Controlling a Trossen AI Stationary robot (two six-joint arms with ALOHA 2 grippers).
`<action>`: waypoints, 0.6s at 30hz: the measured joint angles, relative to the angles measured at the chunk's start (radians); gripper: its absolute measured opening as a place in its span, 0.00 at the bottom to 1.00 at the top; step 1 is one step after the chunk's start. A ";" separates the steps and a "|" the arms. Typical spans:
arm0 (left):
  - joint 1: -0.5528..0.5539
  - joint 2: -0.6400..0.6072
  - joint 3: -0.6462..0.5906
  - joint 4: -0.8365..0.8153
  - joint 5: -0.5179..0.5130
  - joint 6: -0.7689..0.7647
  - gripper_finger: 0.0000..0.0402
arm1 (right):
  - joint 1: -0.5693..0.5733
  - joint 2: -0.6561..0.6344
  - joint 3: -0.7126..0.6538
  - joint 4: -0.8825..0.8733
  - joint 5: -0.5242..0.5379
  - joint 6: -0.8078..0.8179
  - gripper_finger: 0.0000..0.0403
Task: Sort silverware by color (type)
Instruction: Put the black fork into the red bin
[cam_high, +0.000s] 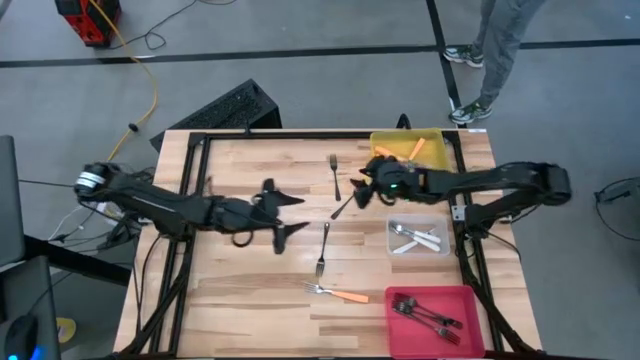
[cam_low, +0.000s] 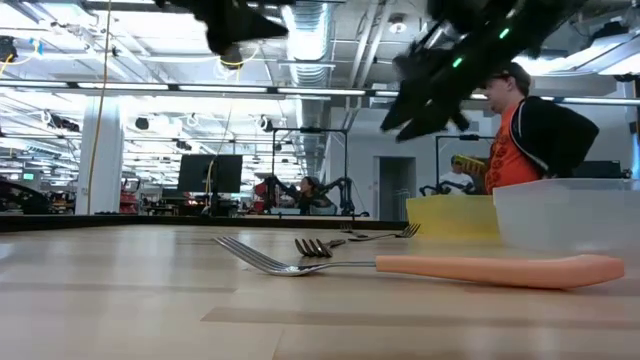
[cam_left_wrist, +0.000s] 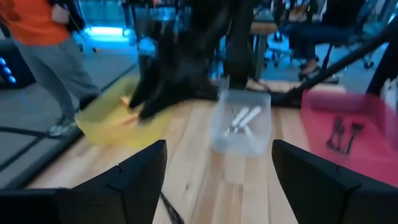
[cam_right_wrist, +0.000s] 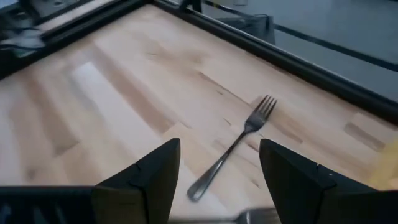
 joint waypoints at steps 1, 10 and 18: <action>-0.012 -0.037 0.000 -0.021 -0.016 0.000 0.68 | -0.001 0.045 0.000 0.041 0.018 0.016 0.61; -0.112 -0.227 0.000 -0.151 -0.119 0.000 0.68 | -0.001 0.381 0.088 0.201 0.138 0.074 0.61; -0.156 -0.233 0.000 -0.199 -0.159 -0.002 0.68 | -0.006 0.577 0.265 0.064 0.178 0.097 0.61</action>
